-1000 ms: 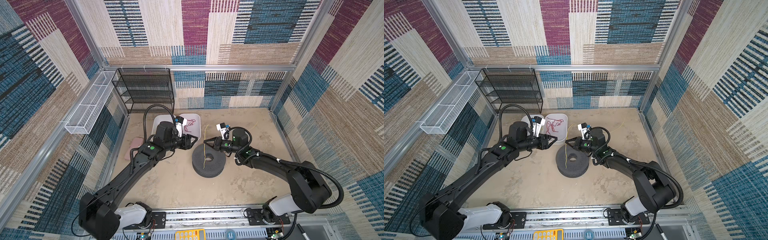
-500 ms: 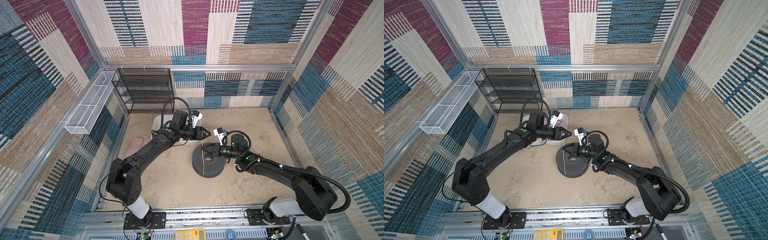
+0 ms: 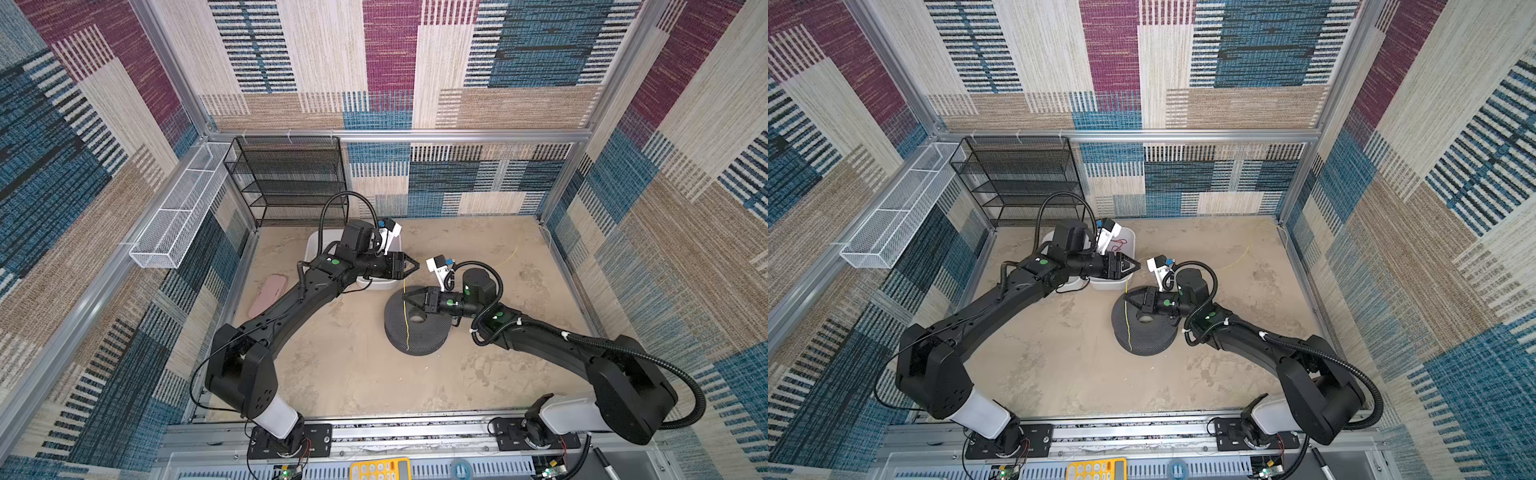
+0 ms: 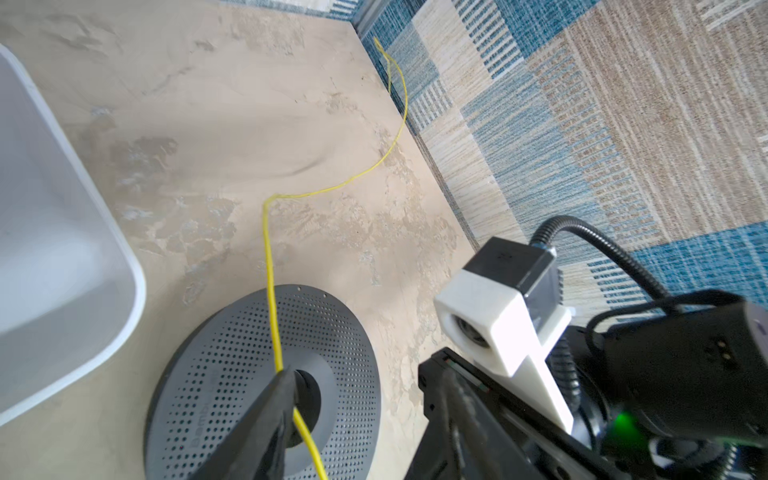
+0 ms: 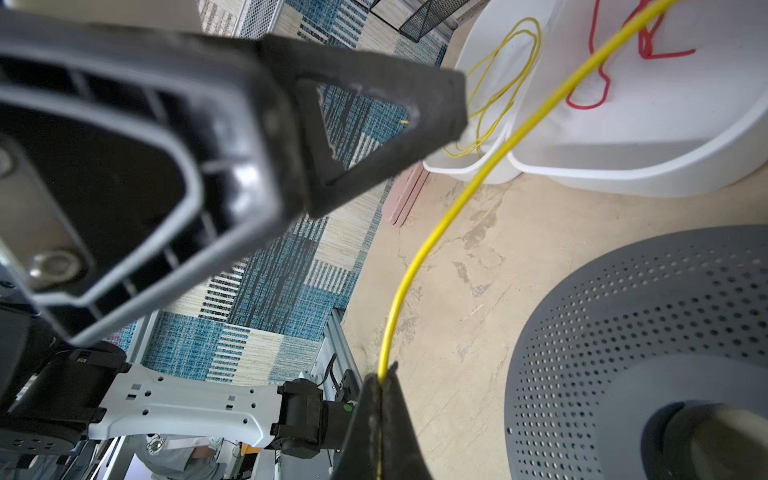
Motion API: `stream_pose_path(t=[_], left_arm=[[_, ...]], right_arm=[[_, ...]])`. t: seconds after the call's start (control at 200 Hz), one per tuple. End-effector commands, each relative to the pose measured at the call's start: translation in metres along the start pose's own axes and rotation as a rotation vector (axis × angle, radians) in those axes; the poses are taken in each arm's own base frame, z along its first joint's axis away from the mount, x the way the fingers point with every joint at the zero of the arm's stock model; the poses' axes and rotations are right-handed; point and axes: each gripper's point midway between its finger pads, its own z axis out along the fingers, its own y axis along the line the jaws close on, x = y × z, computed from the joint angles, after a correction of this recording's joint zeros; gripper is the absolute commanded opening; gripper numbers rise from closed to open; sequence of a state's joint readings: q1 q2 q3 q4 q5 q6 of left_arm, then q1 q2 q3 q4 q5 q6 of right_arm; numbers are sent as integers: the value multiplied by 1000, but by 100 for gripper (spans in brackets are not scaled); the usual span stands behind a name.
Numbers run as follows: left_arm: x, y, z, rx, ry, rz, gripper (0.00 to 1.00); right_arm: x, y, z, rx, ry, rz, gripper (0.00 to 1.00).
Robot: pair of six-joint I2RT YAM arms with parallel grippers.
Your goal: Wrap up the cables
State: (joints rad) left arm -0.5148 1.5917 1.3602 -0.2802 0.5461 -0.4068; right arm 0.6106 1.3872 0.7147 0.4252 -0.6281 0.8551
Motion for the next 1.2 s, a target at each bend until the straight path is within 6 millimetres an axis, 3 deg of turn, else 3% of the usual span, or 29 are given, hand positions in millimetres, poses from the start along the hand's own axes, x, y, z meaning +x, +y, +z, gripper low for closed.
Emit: stream_pose_path(t=[0.0,0.135,0.26,0.396,0.646,0.716,0.791,0.886,0.997,1.197], left_arm=[[-4,16,3,-77,-8,15,59],[14,12,29,44,102,-69,54],[22,9,39,77,141,-72,44],[24,5,41,99,144,-67,32],[18,3,33,84,98,-52,0],[14,1,29,82,77,-45,0],[10,-2,24,78,46,-30,0],[8,0,16,51,10,-19,0],[7,9,3,-9,-30,-17,0],[12,24,-24,-75,-114,-38,0]], right_arm=[[-5,11,1,-34,-16,-40,0],[-5,11,3,-36,-14,-41,0],[-5,12,5,-37,-11,-41,0],[-4,14,6,-37,-8,-44,0],[-2,12,9,-28,-1,-39,0],[-1,10,9,-18,1,-33,0],[0,7,9,-7,4,-29,8],[1,6,7,11,9,-35,25],[1,5,-2,58,-2,-55,36],[-17,-2,-35,153,-79,-64,52]])
